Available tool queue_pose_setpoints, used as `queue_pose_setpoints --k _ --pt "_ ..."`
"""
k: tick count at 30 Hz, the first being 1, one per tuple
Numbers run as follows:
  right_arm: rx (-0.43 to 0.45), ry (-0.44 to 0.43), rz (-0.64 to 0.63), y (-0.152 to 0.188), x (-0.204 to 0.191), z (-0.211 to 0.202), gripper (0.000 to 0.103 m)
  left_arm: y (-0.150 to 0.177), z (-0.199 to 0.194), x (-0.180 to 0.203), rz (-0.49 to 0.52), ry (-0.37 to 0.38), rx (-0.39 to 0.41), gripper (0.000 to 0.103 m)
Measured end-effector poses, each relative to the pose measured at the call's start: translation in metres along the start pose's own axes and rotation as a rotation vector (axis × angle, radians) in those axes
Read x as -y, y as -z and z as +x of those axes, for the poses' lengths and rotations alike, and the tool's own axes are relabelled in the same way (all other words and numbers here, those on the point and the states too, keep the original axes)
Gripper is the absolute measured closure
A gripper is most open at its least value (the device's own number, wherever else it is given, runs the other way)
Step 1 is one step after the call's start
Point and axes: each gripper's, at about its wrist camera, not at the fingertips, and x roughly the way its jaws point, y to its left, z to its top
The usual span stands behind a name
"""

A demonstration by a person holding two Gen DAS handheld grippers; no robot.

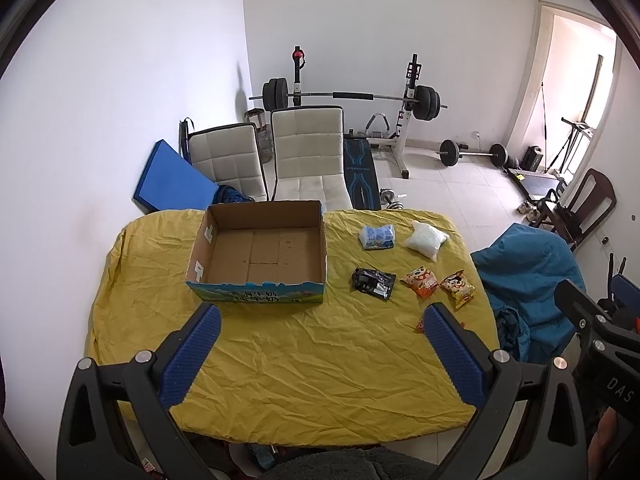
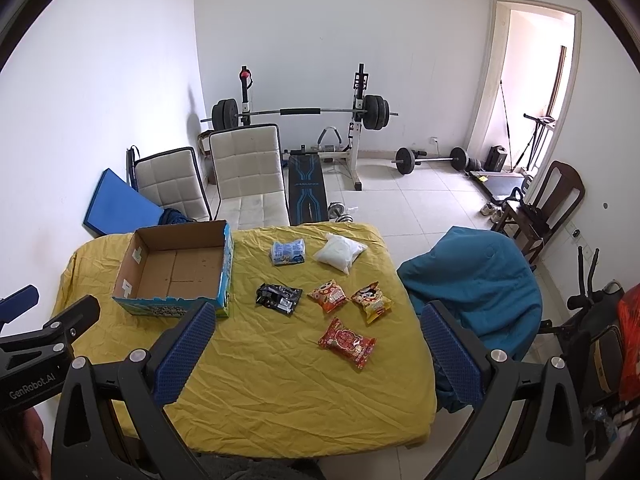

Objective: Organize soft objects

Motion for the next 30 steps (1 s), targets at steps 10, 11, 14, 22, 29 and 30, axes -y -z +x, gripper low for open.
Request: queue_pose_setpoints --k 10,11,14,22,29,30 --pt "-0.106 0.044 0.041 -0.001 0.045 0.077 0.0 -0.006 0.054 0.021 0.008 0.008 -0.081 0.0" --pt "-0.135 0.056 0.042 -0.001 0.052 0.095 0.0 -0.007 0.066 0.025 0.015 0.004 -0.098 0.0" --pt "-0.233 0.057 0.052 0.005 0.077 0.159 0.0 -0.008 0.107 0.037 0.038 -0.001 -0.151 0.0" --pt "-0.508 0.033 0.032 0.049 0.117 0.337 0.0 0.001 0.243 0.07 0.101 -0.004 -0.36 0.0" --pt "-0.63 -0.015 0.024 0.054 0.126 0.427 0.0 -0.009 0.333 0.088 0.128 -0.011 -0.491 0.0" --pt "-0.638 -0.012 0.022 0.05 0.126 0.438 0.0 -0.014 0.344 0.09 0.129 -0.016 -0.503 0.0"
